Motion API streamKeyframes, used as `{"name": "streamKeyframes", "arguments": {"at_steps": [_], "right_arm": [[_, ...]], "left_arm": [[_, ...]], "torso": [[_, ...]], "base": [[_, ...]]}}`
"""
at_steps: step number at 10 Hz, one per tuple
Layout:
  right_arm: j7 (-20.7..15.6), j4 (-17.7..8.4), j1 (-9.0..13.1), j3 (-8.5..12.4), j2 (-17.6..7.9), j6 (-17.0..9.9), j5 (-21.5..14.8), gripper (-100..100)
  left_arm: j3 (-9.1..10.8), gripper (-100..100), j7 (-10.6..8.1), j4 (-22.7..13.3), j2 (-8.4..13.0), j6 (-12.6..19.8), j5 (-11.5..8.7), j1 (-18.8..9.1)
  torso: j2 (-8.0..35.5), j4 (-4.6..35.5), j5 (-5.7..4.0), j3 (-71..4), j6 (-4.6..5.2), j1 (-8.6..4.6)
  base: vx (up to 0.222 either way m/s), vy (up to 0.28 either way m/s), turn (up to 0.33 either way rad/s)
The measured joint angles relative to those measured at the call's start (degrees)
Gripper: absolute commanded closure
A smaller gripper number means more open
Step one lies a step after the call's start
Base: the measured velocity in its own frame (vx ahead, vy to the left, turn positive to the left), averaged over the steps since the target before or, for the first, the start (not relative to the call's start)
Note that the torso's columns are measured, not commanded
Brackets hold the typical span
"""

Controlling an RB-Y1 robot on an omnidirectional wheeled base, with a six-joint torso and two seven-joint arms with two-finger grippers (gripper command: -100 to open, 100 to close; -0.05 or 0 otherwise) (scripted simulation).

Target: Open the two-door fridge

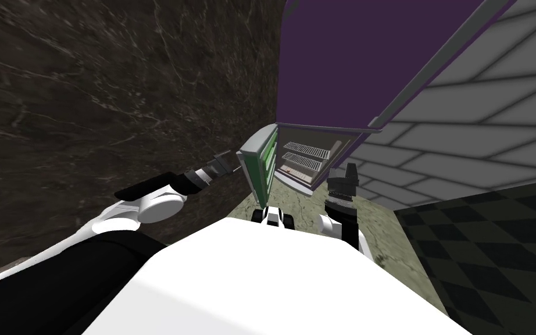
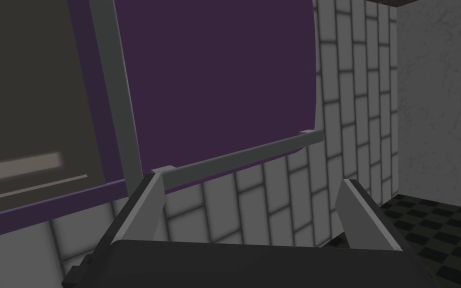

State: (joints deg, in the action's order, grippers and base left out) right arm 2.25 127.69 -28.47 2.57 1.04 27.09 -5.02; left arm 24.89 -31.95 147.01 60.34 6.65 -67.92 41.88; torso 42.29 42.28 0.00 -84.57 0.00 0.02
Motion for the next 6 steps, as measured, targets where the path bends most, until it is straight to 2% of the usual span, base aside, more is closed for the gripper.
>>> {"name": "streamKeyframes", "arguments": {"at_steps": [3,4,6], "right_arm": [[0.0,0.0,0.0,0.0,0.0,0.0,0.0,0],[0.0,0.0,0.0,0.0,0.0,0.0,0.0,0],[0.0,0.0,0.0,0.0,0.0,0.0,0.0,0]], "left_arm": [[3.94,-100,-1.61,1.0,2.7,0.4,-3.1,0.6],[4.10,0,-1.68,1.0,2.8,0.3,-3.2,0.7],[4.09,0,-1.67,1.0,2.8,0.3,-3.2,0.7]], "torso": [[0.0,0.0,-0.01,0.0,0.00,-0.04],[0.0,0.0,0.01,0.0,0.01,0.01],[0.0,0.0,0.01,0.0,0.00,0.01]], "base": [[0.007,-0.019,0.061],[0.000,0.000,0.000],[0.000,0.000,0.000]]}}
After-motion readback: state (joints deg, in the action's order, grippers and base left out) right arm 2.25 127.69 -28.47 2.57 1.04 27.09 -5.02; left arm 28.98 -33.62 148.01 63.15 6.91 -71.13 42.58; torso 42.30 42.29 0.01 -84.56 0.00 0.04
